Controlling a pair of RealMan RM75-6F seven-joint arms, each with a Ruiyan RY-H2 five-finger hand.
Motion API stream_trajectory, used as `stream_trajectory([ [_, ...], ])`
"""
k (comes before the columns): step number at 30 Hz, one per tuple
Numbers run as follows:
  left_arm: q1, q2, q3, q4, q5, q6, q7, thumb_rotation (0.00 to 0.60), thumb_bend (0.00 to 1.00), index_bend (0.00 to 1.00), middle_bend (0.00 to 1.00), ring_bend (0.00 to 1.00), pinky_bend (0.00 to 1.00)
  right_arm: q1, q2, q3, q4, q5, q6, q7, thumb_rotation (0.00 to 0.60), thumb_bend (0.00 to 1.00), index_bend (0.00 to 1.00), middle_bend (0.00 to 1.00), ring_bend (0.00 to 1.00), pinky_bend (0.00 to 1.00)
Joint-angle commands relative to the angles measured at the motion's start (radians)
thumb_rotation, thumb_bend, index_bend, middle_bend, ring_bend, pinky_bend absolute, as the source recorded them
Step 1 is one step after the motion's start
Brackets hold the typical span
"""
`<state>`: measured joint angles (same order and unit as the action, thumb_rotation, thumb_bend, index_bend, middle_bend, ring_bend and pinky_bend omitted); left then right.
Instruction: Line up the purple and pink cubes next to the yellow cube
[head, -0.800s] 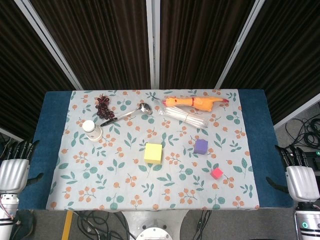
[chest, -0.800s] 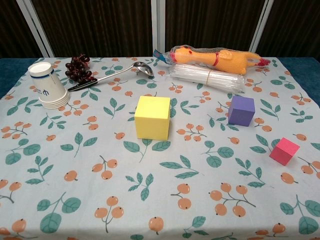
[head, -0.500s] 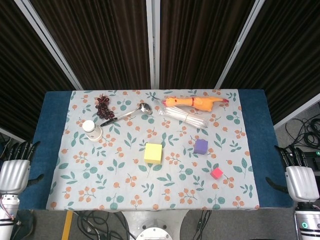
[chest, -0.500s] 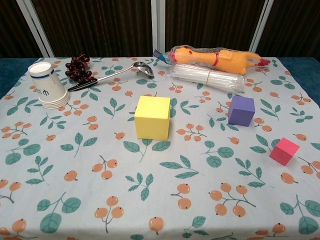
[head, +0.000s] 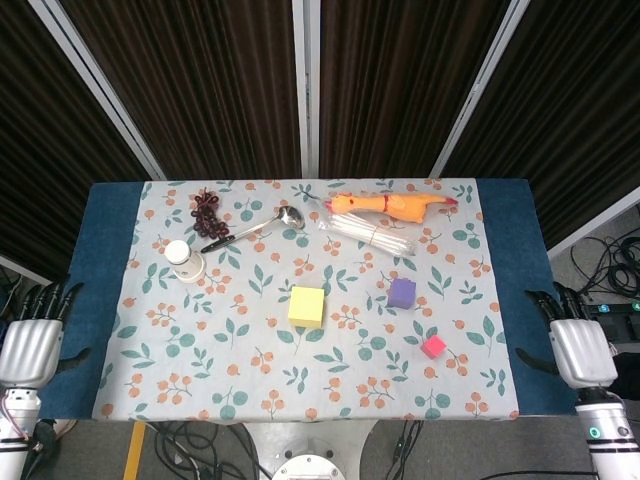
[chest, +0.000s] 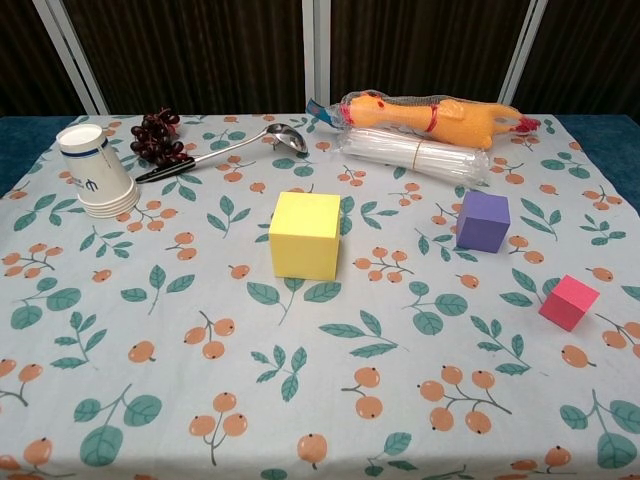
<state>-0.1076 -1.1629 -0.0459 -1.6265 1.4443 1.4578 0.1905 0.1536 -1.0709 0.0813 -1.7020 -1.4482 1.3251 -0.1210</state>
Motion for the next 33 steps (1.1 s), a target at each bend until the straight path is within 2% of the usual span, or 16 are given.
stream_trajectory([
  [1,0.002,-0.002,0.002,0.004,0.003,0.003,-0.007,0.600,0.00,0.14,0.13,0.10,0.09,0.096,-0.012,0.045,-0.028,0.091,-0.134,-0.061,0.528,0.07,0.20,0.20,0.01,0.09],
  [8,0.004,-0.007,0.004,0.016,0.006,0.004,-0.024,0.600,0.00,0.14,0.12,0.10,0.09,0.253,-0.143,0.111,0.047,0.265,-0.318,-0.152,0.528,0.08,0.23,0.16,0.01,0.10],
  [14,0.003,-0.012,0.007,0.030,0.007,-0.004,-0.040,0.600,0.00,0.14,0.13,0.10,0.09,0.367,-0.277,0.134,0.130,0.384,-0.417,-0.225,0.528,0.08,0.24,0.15,0.00,0.10],
  [20,0.000,-0.018,0.007,0.048,0.004,-0.014,-0.058,0.600,0.00,0.14,0.13,0.10,0.09,0.455,-0.378,0.160,0.147,0.425,-0.449,-0.245,0.528,0.08,0.24,0.15,0.00,0.09],
  [25,0.001,-0.023,0.007,0.061,0.003,-0.016,-0.072,0.600,0.00,0.14,0.13,0.10,0.09,0.522,-0.436,0.175,0.128,0.440,-0.472,-0.259,0.512,0.01,0.25,0.15,0.00,0.08],
  [33,0.006,-0.027,0.012,0.082,0.004,-0.016,-0.094,0.600,0.00,0.14,0.13,0.10,0.09,0.638,-0.567,0.175,0.151,0.555,-0.502,-0.333,0.479,0.00,0.18,0.13,0.00,0.07],
])
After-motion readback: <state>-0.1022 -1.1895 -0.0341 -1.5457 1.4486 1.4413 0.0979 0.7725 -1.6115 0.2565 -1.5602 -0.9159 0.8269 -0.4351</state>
